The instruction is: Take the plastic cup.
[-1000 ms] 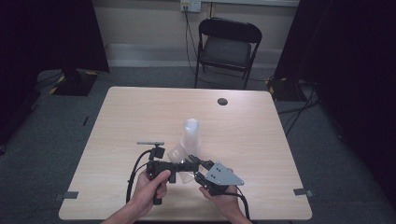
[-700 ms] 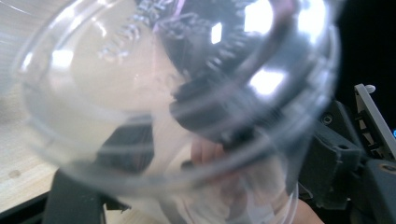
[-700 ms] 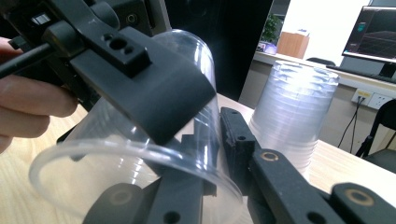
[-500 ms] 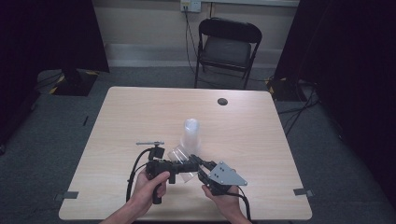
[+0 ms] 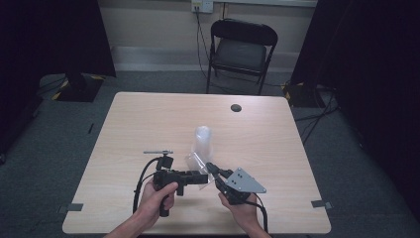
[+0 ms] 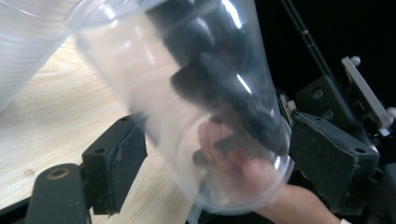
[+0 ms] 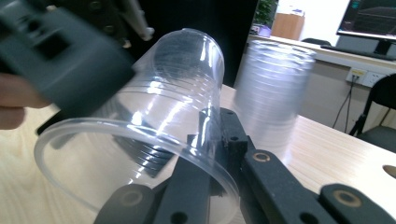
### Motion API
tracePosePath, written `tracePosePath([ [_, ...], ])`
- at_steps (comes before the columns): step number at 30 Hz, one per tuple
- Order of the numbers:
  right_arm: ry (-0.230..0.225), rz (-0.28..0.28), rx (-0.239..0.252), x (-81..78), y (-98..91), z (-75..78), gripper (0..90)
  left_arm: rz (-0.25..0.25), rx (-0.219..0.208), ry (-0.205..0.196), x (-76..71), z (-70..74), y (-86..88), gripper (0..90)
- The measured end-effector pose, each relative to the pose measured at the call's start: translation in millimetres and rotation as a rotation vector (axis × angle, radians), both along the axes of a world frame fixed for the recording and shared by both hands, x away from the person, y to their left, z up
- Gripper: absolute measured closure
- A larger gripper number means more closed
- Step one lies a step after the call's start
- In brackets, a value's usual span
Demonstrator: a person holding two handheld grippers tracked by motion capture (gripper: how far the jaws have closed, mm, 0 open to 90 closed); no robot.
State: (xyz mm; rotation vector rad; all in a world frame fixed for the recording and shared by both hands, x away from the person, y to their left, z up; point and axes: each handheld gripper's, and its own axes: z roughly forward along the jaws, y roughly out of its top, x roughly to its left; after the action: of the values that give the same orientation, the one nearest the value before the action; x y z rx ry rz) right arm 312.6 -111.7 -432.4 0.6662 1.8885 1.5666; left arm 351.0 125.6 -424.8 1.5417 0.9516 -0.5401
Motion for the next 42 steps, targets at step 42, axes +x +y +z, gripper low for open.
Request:
tracePosePath([
  [42, 0.311, -0.027, -0.031, 18.3, -40.7, 16.4, 90.0, 0.114, 0.392, -0.46, -12.2, -5.3, 20.0, 24.1],
])
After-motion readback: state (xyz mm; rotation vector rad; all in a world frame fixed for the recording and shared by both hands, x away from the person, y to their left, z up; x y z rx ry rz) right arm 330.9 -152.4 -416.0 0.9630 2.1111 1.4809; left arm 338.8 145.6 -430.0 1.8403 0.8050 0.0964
